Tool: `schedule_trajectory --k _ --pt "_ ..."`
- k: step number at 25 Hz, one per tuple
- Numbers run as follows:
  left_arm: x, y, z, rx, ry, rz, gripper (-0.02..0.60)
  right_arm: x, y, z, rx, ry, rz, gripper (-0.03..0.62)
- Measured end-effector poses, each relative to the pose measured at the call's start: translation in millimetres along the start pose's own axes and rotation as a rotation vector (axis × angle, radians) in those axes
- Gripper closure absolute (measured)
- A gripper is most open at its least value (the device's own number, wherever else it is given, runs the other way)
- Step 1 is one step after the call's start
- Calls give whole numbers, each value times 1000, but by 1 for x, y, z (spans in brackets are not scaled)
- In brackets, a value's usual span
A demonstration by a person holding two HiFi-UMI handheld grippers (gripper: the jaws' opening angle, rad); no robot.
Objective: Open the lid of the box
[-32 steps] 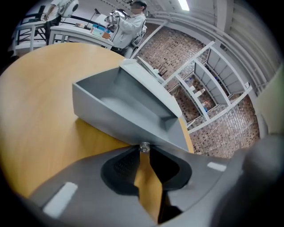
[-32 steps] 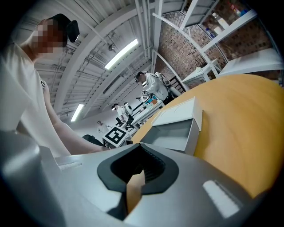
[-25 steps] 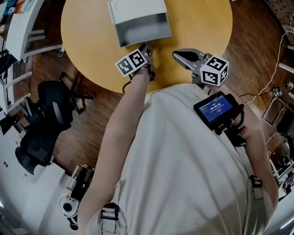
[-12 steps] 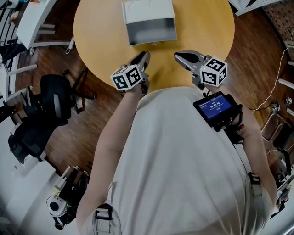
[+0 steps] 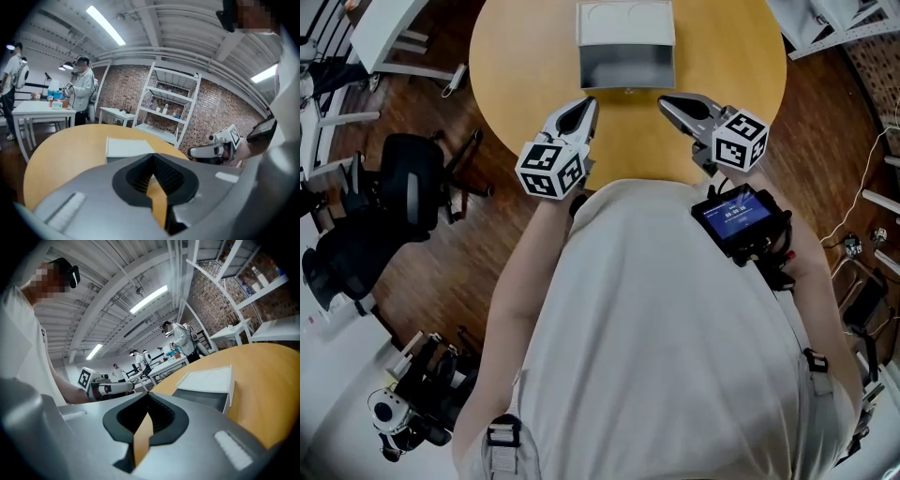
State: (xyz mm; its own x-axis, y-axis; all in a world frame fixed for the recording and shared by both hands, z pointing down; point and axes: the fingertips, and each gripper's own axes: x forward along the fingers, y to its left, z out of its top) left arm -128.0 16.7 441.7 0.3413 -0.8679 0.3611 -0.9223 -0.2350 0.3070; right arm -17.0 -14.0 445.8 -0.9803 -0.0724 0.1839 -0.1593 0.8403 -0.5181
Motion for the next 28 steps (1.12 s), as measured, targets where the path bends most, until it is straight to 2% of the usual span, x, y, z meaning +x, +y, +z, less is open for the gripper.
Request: schedule_trajectory --k 3,6,10,15,28 --pt "-4 -9 18 73 -25 -18 581 0 4 16 -48 -16 3 593" --pt "-6 -13 29 109 -42 -30 581 -1 6 30 -90 -41 -2 592" --pt "-4 -10 27 91 -41 -36 581 -1 7 37 -118 -65 -3 594" --pt "-2 -11 16 66 -17 -44 581 2 22 29 -183 -44 21 594" --pt "5 -18 12 55 12 -84 581 11 28 24 -169 -22 29 594"
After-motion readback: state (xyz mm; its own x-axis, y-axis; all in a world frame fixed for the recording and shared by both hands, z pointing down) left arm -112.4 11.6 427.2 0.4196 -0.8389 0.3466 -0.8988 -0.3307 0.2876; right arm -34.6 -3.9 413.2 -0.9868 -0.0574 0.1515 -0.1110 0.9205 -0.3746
